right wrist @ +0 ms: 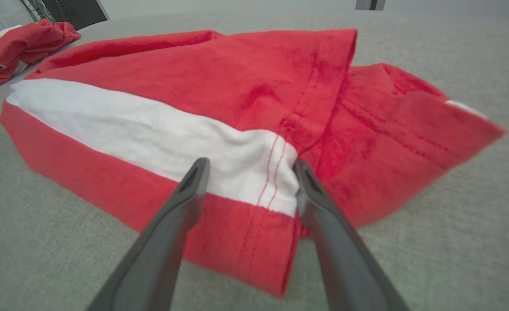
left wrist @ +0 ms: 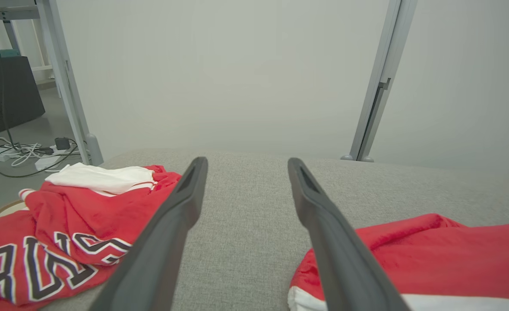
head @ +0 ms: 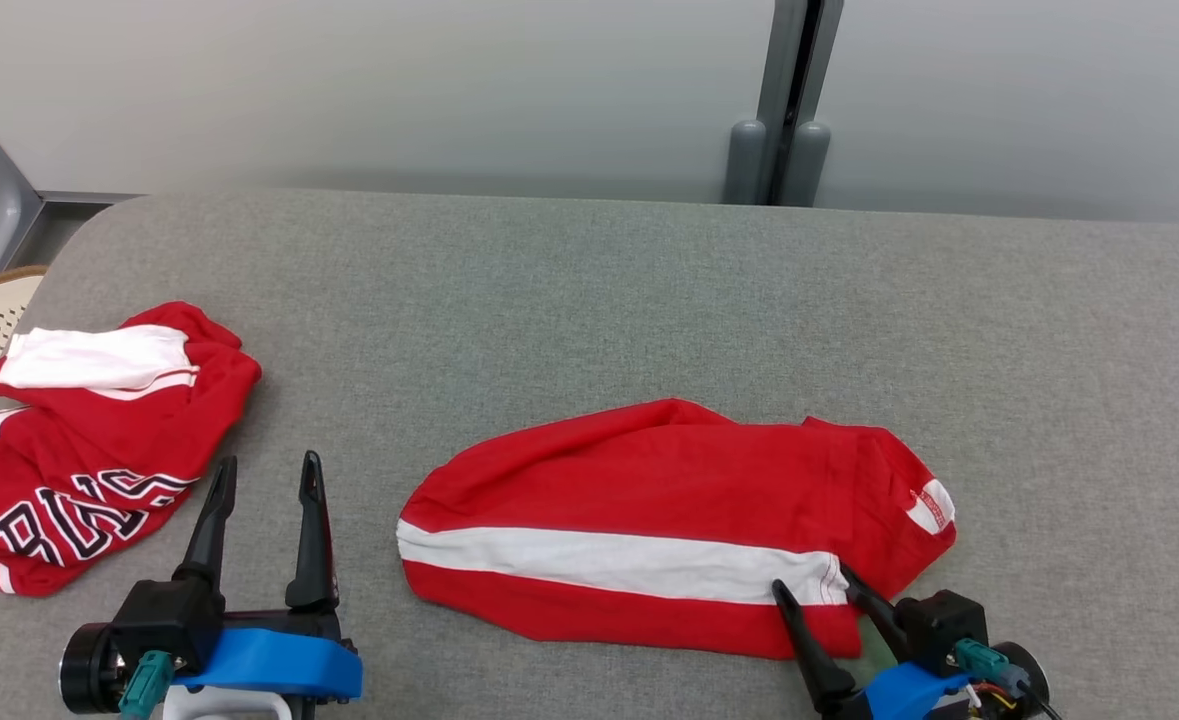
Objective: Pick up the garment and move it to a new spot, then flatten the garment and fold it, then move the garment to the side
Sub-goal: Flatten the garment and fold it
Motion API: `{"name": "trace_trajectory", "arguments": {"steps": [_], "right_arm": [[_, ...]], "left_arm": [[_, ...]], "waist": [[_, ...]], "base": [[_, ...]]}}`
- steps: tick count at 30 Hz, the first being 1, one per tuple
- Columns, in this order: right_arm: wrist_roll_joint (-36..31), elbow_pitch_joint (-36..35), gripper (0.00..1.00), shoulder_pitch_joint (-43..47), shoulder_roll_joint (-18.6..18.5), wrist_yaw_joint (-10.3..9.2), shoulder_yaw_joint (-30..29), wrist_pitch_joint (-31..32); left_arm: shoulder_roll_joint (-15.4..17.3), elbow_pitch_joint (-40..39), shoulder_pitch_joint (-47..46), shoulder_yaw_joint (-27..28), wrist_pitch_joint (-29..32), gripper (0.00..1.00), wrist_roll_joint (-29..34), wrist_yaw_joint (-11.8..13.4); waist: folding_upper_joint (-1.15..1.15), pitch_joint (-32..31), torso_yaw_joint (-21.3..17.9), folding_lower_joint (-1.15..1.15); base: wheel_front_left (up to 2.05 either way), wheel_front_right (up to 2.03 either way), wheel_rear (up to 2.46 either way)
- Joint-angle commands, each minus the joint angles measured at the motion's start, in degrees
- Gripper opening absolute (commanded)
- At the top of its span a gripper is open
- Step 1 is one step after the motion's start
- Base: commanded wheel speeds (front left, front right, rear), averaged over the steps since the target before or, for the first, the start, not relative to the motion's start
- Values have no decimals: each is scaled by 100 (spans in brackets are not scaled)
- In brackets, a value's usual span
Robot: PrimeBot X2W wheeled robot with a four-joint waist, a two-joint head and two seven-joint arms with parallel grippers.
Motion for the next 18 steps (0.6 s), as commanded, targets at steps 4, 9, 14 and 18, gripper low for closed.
{"name": "trace_trajectory", "arguments": {"steps": [4,9,14,18], "right_arm": [[110,-27,100,-117,10,1,97,-21],[260,-8,100,-203,36,1,245,-21],[404,156,100,-257,-14,1,319,-21],[504,141,100,-267,-25,1,358,-21]], "left_arm": [[-11,15,-70,-51,-15,100,-37,10],[-11,39,-99,-112,-15,100,-52,26],[-10,70,-116,-184,-15,100,-74,39],[-10,78,-136,-221,-15,100,-101,53]], "waist": [[0,20,16,0],[0,60,27,0],[0,87,48,0],[0,102,60,0]], "base": [[0,0,0],[0,0,0],[0,0,0],[0,0,0]]}}
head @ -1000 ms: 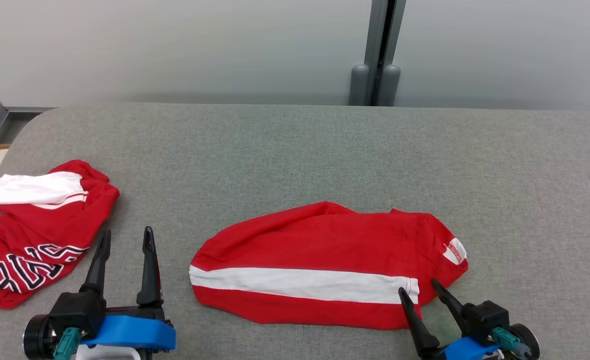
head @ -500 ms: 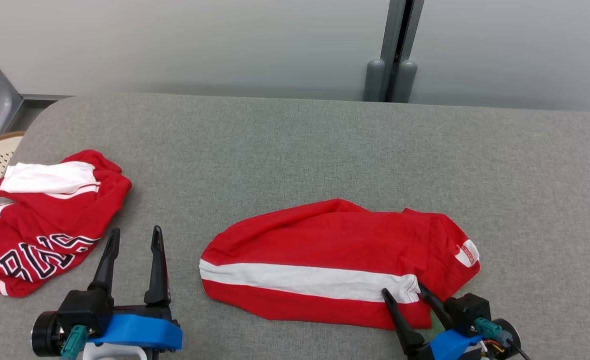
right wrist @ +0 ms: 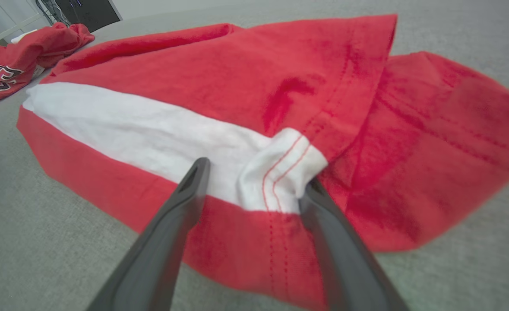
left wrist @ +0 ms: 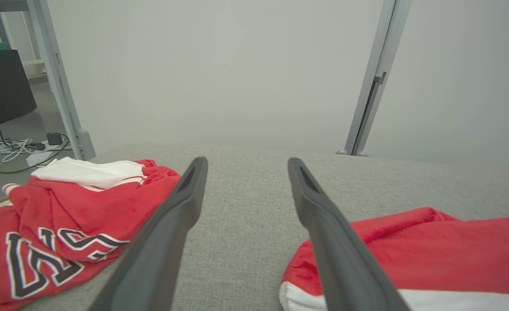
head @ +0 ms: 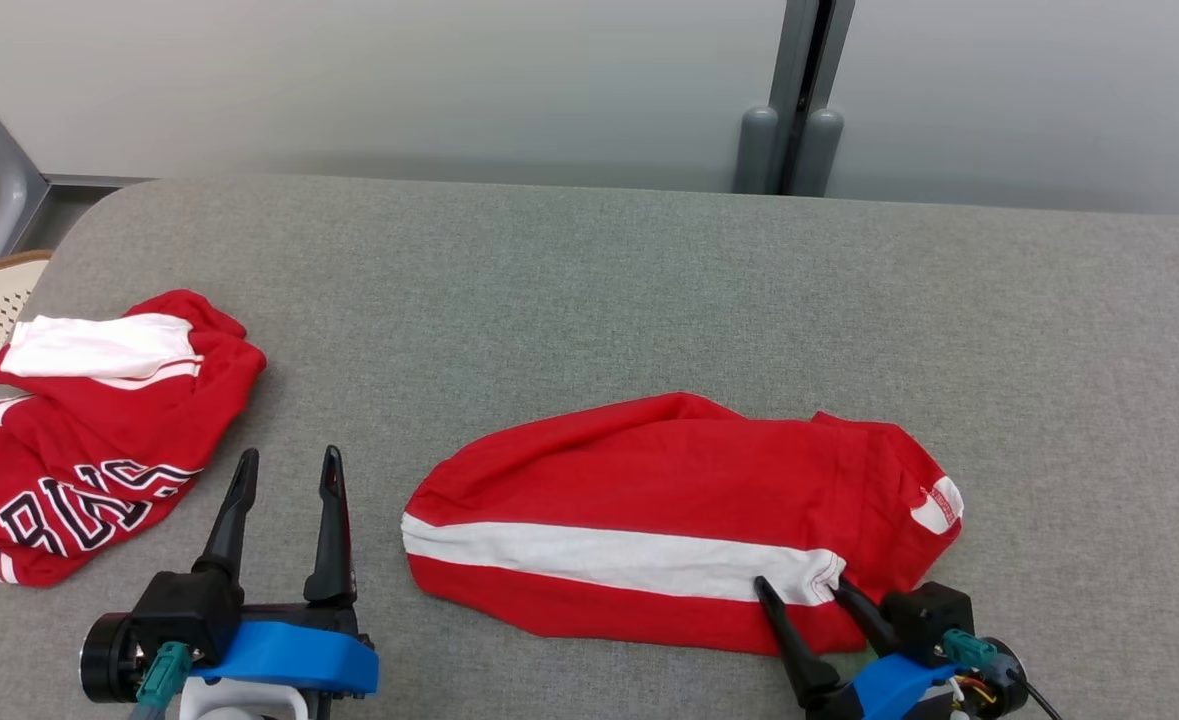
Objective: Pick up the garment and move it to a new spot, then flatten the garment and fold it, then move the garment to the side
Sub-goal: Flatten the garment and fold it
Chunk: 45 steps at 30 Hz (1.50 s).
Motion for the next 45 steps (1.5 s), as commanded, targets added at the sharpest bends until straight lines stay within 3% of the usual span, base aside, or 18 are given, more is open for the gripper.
{"name": "trace_trajectory", "arguments": {"steps": [1,3,5,19,27,35,40,45], "right_arm": [[55,-26,100,-68,-15,1,14,-21],[90,-57,99,-88,-16,1,22,-21],[78,-122,0,-132,1,1,18,-21],[-184,-986,0,332,-289,1,-1002,-21],[-265,-1069,0,677,-362,1,-1687,-21],[-370,-994,0,662,-206,1,-1747,-21],[-381,-935,0,652,-141,1,-1694,-21],[-348,-907,0,652,-180,1,-1653,-21]], "left_arm": [[-8,11,-55,-25,-15,100,-31,24],[-9,26,-48,-18,-15,100,-34,24],[-8,48,-43,-6,-15,100,-49,24],[-7,270,-43,-187,-15,100,-139,-23],[-8,336,-99,-346,-15,100,-183,-48],[-9,480,-8,-690,-15,100,-246,-89],[14,678,164,-1113,-15,100,-187,-143],[251,874,319,-1769,-15,100,-483,-138]], "waist": [[0,1,-2,0],[0,0,-15,0],[0,-1,-36,0],[0,12,-267,0],[0,55,-322,0],[0,28,-335,0],[0,-46,-333,0],[0,-89,-345,0]], "base": [[0,0,0],[0,0,0],[0,0,0],[0,0,0],[0,0,0],[0,0,0],[0,0,0],[0,0,0]]}}
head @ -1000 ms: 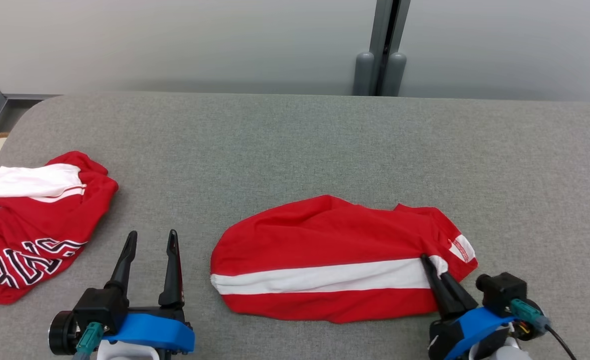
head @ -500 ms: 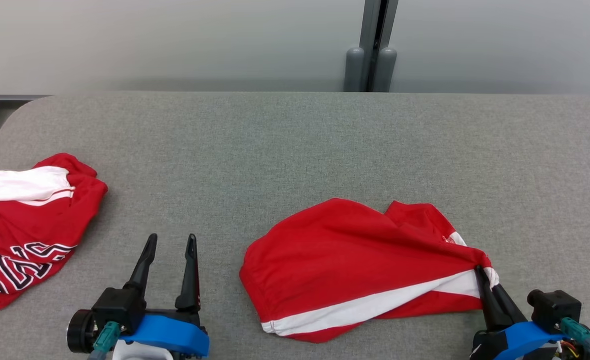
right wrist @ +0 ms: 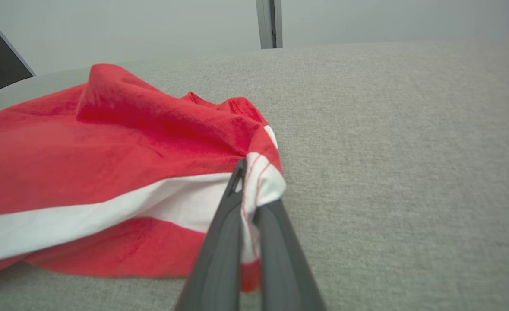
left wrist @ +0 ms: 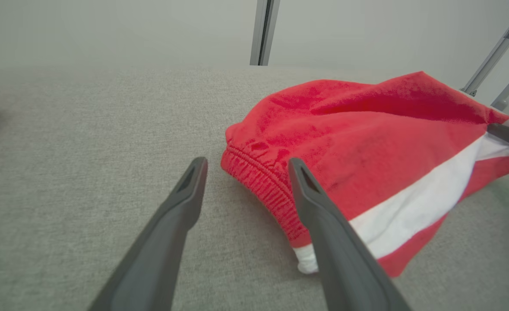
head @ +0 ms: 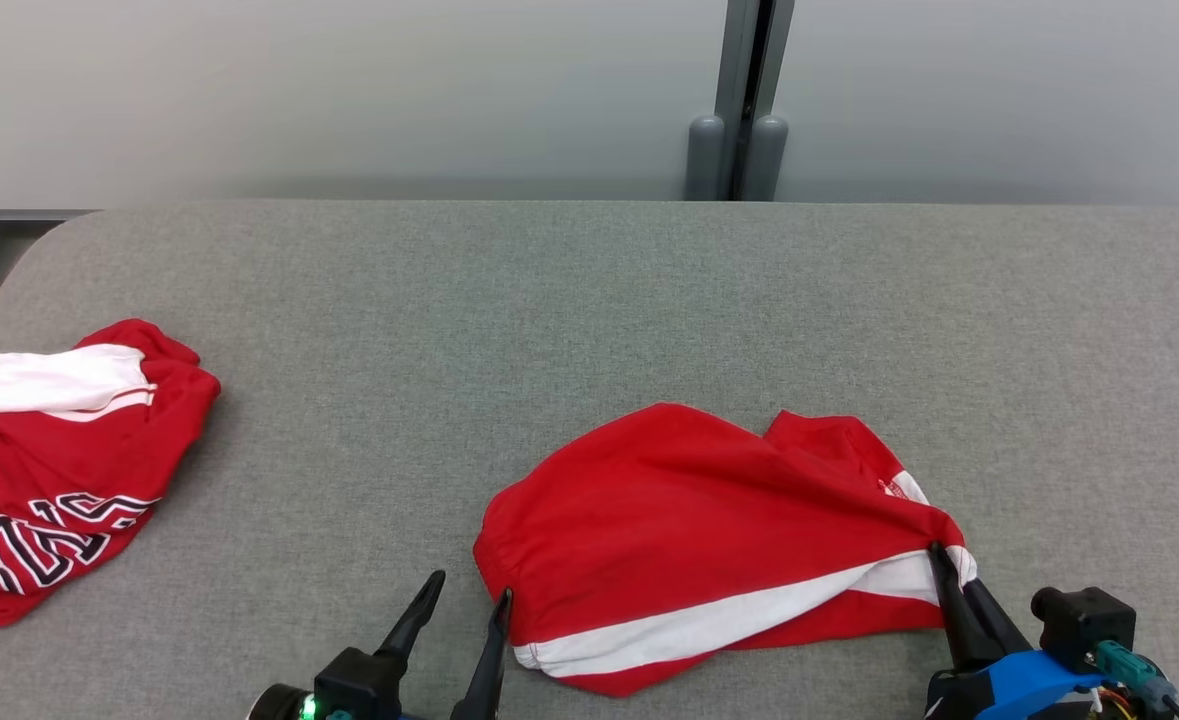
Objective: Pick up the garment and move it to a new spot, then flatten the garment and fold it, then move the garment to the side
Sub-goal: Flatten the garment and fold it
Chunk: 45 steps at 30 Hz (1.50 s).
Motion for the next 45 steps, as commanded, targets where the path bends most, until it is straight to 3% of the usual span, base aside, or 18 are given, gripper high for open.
{"name": "trace_trajectory", "arguments": {"steps": [1,9,15,30,31,35,41,45], "right_arm": [[45,5,0,3,-36,1,17,-21],[68,11,0,-22,-49,1,56,-21],[76,26,0,-35,-69,1,73,-21],[86,65,0,-34,-72,1,61,-21],[88,68,0,-42,-71,1,59,-21],[86,74,0,-57,-51,1,86,-21],[83,77,0,-55,-30,1,125,-21],[77,-6,0,-61,-47,1,131,-21]], "left_arm": [[141,29,27,-140,-15,100,-115,-2],[542,365,-52,-1080,-16,100,-712,-4],[656,484,-203,-1659,-15,100,-1029,-5],[808,404,-473,-2262,-15,100,-1394,-5],[828,444,-510,-2326,-15,96,-1450,-5],[869,533,-593,-2459,-15,0,-1608,-5],[932,557,-682,-2616,-15,0,-1730,-6],[1028,294,-678,-2331,-16,0,-1738,-6]], "waist": [[0,-2,-5,0],[0,17,-53,0],[0,27,-80,0],[0,16,-127,0],[0,19,-124,0],[0,6,-118,0],[0,-31,-137,0],[0,-37,-143,0]], "base": [[0,0,0],[0,0,0],[0,0,0],[0,0,0],[0,0,0],[0,0,0],[0,0,0],[0,0,0]]}}
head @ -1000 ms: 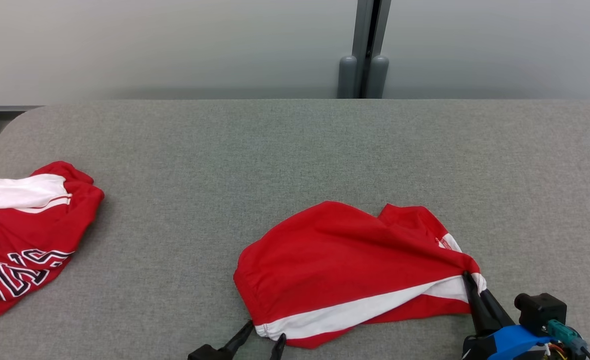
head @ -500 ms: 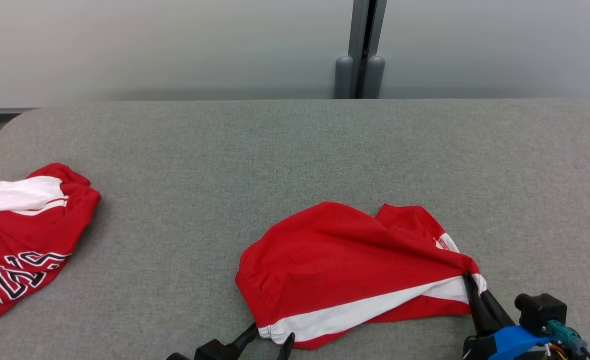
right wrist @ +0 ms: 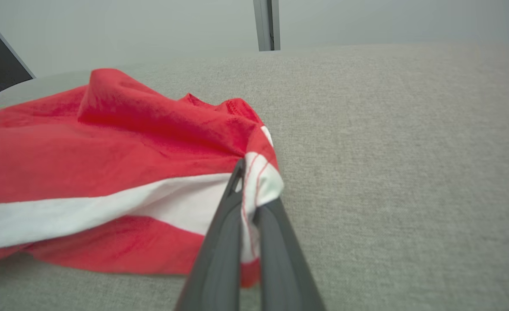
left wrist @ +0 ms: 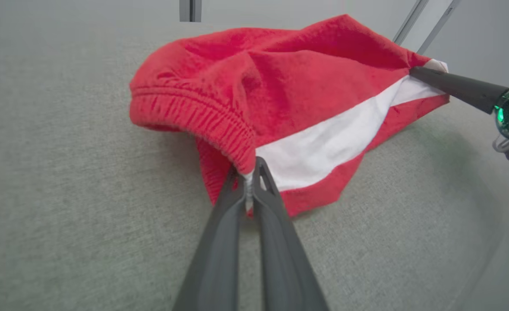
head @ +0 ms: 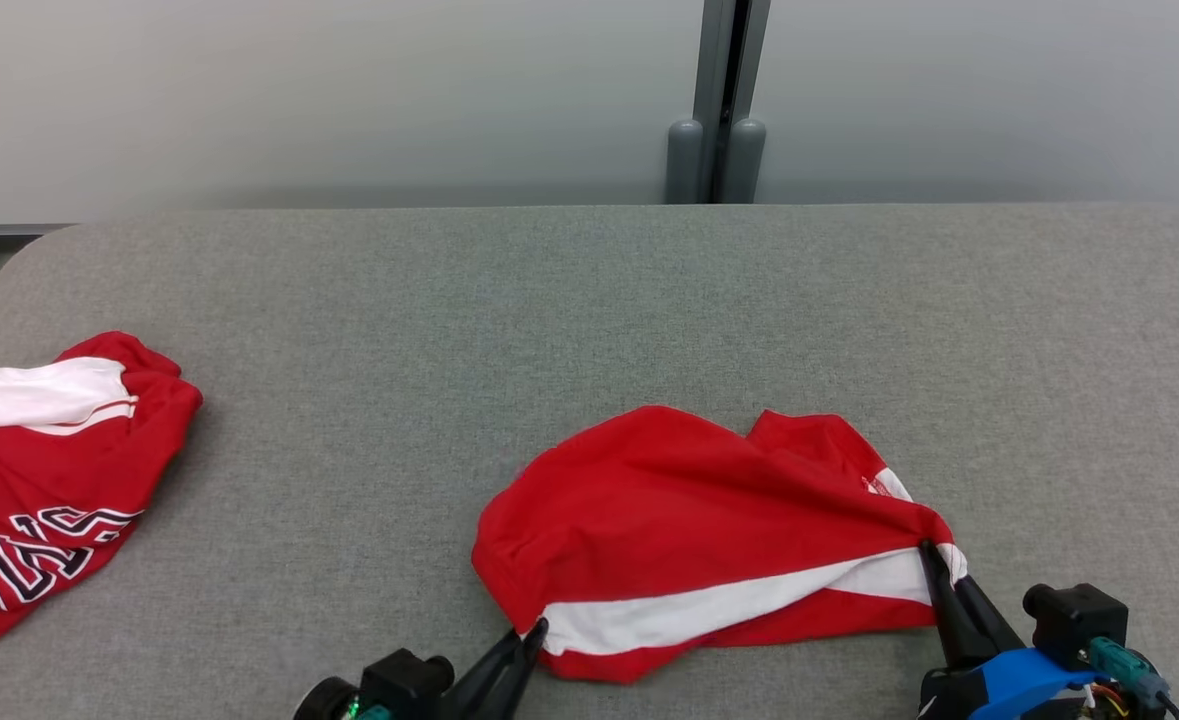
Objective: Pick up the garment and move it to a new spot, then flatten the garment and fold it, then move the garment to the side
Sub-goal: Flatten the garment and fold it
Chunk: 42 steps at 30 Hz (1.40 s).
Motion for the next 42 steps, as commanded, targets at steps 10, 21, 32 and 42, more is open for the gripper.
{"name": "trace_trajectory", "arguments": {"steps": [10,21,32,42], "right_arm": [[41,-499,0,-638,-158,1,464,-21],[214,-445,0,-2656,-371,1,980,-21],[1075,653,0,-5382,-284,1,1175,-21],[1756,1343,0,-6815,-335,1,1335,-21]], "left_arm": [[89,-732,-692,724,-15,0,66,-6],[381,-885,-2486,938,-15,0,-193,-6],[841,-384,-4911,945,-16,0,-745,-5],[879,-71,-6184,824,-15,0,-1060,-5]], "waist": [[0,212,-92,0],[0,782,-312,0],[0,1296,-567,0],[0,1410,-656,0]], "base": [[0,0,0],[0,0,0],[0,0,0],[0,0,0]]}}
